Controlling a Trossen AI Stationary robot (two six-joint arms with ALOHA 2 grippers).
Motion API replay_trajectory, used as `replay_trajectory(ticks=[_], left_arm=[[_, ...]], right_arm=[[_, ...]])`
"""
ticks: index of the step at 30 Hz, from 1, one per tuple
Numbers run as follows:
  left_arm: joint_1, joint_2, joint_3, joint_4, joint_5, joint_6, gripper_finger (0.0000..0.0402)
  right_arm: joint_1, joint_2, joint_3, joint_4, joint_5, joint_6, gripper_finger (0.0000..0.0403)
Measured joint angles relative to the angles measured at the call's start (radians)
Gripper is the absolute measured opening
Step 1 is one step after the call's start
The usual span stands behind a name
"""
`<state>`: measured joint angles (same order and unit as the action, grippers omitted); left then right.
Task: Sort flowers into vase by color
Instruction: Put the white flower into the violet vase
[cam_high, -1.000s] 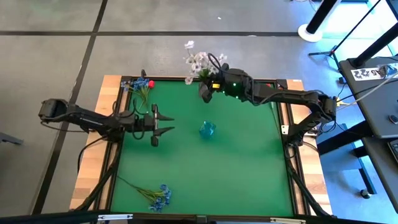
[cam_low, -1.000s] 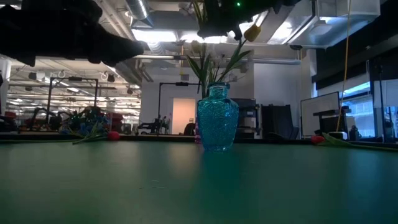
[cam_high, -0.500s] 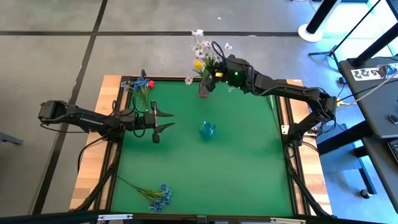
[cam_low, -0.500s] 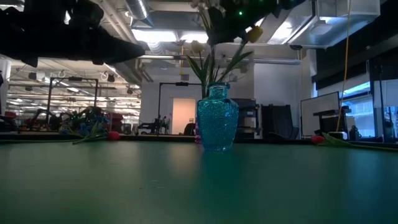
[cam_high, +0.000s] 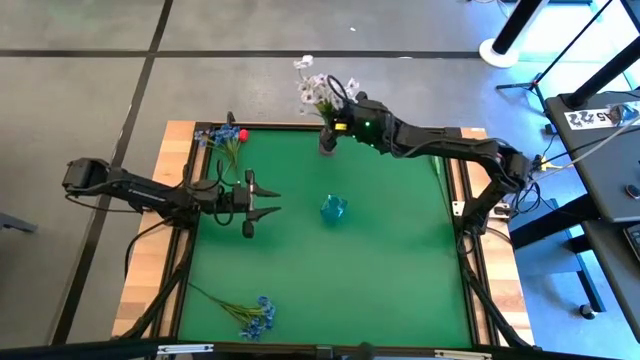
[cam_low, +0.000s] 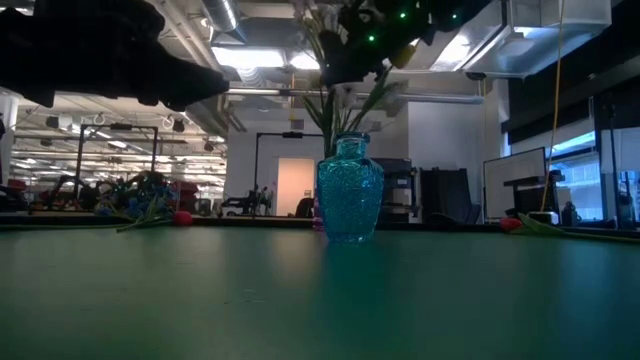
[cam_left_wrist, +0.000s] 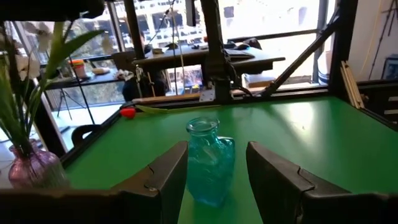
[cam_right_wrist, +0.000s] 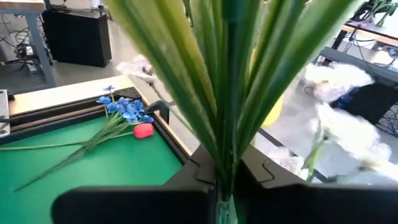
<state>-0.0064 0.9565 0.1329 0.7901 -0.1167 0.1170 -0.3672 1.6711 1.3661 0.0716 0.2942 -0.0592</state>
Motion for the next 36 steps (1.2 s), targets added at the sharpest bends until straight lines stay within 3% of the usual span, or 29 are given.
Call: replay_trajectory(ticks=[12, 26, 36], left_arm=[[-0.003, 0.0, 0.0, 0.002, 0.0, -0.009, 0.016], [-0.006, 0.0, 0.0, -0.004, 0.0, -0.012, 0.016], [-0.035, 0.0, 0.0, -0.004, 0.0, -0.011, 0.016]], right_arm=[[0.0, 0.012, -0.001, 0.009, 0.012, 0.001, 0.0022], [0.002, 0.112, 0.003, 0.068, 0.052, -0.001, 0.0024], [-0.001, 0.101, -0.001, 0.107, 0.06, 0.003, 0.0022]])
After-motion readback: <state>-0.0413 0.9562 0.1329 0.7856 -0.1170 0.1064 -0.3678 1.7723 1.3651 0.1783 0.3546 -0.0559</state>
